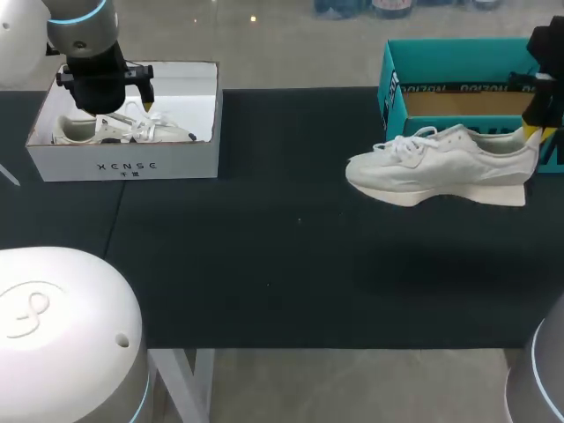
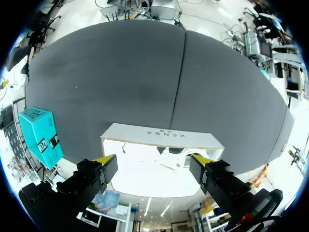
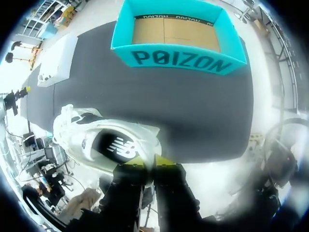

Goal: Take the shoe out of the shoebox, open the shoe tongue, remove and reinsert the insole, then place the shoe into the shoebox

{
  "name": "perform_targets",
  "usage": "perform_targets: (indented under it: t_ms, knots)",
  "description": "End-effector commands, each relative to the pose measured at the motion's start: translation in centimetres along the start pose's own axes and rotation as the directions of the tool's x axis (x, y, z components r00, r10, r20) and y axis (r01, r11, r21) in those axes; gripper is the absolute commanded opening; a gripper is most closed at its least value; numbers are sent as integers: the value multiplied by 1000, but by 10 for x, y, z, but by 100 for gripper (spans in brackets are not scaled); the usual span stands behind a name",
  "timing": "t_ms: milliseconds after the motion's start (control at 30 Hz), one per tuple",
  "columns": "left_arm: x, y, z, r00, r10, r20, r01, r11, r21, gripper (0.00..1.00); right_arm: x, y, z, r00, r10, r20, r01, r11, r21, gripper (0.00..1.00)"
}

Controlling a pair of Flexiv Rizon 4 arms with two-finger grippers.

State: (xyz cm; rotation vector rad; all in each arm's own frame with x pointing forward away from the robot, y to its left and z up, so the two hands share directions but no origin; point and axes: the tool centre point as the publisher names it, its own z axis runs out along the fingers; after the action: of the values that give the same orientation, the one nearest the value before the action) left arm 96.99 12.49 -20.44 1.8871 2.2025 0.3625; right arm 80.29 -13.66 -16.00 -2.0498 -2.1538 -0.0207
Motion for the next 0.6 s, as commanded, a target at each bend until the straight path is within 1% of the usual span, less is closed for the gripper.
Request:
perform_targets:
  t_ms: [33, 100, 200, 267, 400, 533, 600]
  knots:
    - [0, 0, 0, 1000, 1, -2, -1, 1000, -1, 100, 16, -10, 13, 1000, -16, -6, 8, 741, -671, 0]
    - [0, 0, 0, 1000, 1, -2, -1, 1000, -1, 100, 22, -9, 16, 999, -29, -39, -4, 761, -649, 0]
    - [0, 0, 0, 1000, 1, -2, -1, 1000, -1, 100, 32, -10, 18, 999, -37, -39, 3, 760, -650, 0]
    - [0, 0, 0, 1000, 1, -2, -1, 1000, -1, 100, 39, -9, 20, 999, -31, -35, 1, 769, -640, 0]
    - [0, 0, 0, 1000, 1, -2, -1, 1000, -1, 100, 56, -4, 33, 1000, 3, -30, -21, 786, -618, 0]
    - [0, 0, 0, 1000, 1, -2, -1, 1000, -1, 100, 73, -6, 42, 999, 30, -38, -47, 784, -619, 0]
    - [0, 0, 0, 1000, 1, -2, -1, 1000, -1, 100, 82, -6, 51, 998, 43, -41, -59, 790, -610, 0]
